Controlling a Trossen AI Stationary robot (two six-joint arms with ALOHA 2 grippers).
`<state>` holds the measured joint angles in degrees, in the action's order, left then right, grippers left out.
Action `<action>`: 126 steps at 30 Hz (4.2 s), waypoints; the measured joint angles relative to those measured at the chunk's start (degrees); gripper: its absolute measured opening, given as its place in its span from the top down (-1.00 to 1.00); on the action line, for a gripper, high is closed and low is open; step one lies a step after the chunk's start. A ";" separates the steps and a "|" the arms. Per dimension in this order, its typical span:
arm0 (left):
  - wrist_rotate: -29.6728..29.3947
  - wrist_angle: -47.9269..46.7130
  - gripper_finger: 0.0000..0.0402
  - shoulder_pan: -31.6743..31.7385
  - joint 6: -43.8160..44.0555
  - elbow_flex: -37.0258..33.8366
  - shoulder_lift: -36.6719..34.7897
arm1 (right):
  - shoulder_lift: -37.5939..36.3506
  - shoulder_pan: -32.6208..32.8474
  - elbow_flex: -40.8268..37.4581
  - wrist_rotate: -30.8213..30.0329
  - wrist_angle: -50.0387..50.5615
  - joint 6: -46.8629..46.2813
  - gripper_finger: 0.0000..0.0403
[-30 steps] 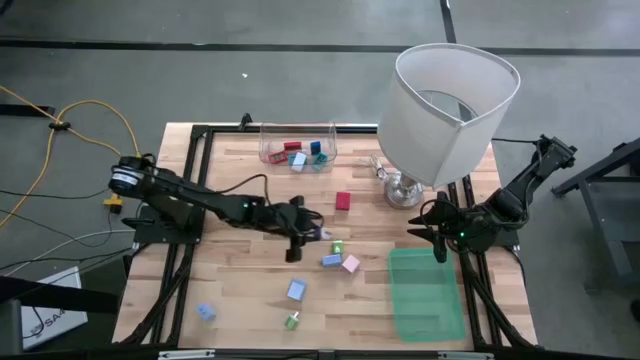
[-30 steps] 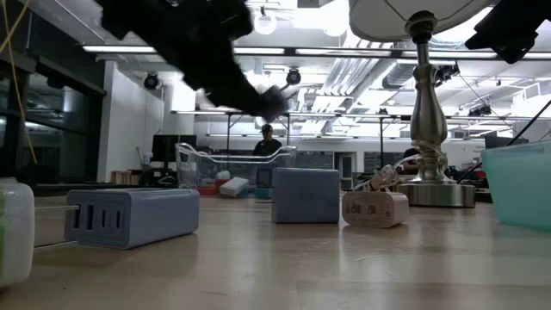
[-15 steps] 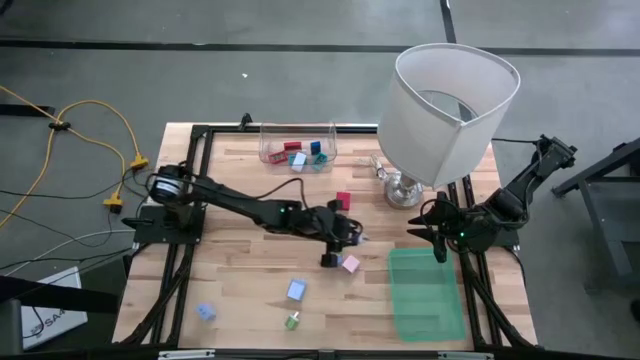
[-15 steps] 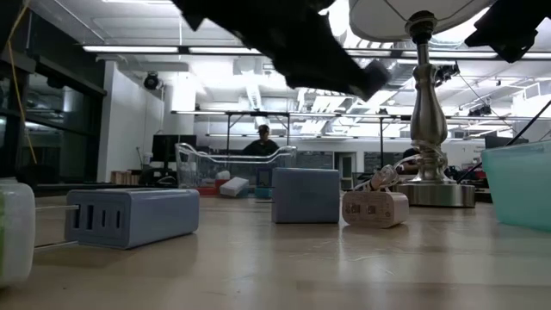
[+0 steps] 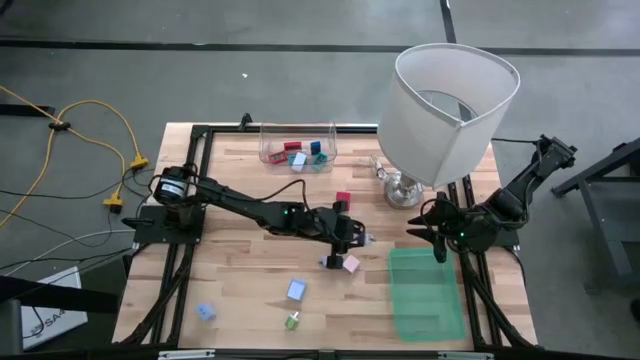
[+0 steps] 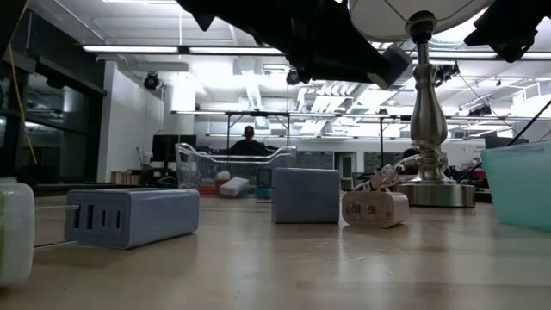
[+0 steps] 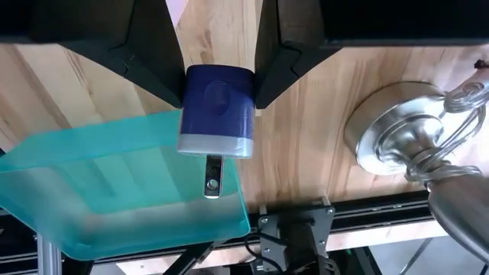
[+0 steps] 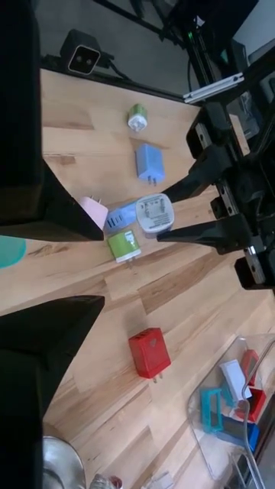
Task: Pick & Place Office items
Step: Put the purple charger adapter into the green bin
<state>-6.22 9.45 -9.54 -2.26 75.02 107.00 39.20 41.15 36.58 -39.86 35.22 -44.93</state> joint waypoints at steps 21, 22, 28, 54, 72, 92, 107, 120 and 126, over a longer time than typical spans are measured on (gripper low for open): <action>-0.02 11.95 0.35 0.00 -2.45 -0.02 -0.02 | 0.50 -0.04 0.00 -2.21 -1.90 8.96 0.45; -0.01 12.56 0.35 0.00 -2.42 -0.02 -0.02 | 0.73 -0.04 0.00 -2.21 -2.89 11.62 0.45; -0.01 13.93 0.35 0.00 -2.06 -0.02 -0.02 | 3.80 -0.04 0.00 -1.72 -13.58 24.90 0.43; 0.49 17.03 0.35 0.00 -0.75 -0.04 -0.07 | 15.36 -1.97 0.00 -6.35 -25.23 30.36 -0.12; 0.44 18.10 0.35 0.00 -2.02 -0.04 -0.08 | 15.36 -7.59 0.00 3.70 -32.35 36.20 -0.11; 0.36 18.25 0.35 0.00 -1.84 -0.04 -0.07 | 15.40 -7.93 0.00 4.28 -33.11 37.27 -0.11; 0.33 18.25 0.35 -0.02 -1.82 -0.07 -0.07 | 15.71 -7.93 0.00 4.35 -33.96 37.68 0.36; 0.33 18.25 0.30 -0.01 -1.84 -0.07 -0.07 | 15.71 -7.93 0.00 4.42 -33.97 37.68 0.40; 0.37 18.28 0.12 -0.02 -2.49 -0.07 -0.07 | 15.70 -7.93 0.00 4.61 -33.97 37.68 0.40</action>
<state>-5.85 27.74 -9.56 -4.75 74.96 106.94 54.90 33.21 36.58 -35.24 1.26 -7.25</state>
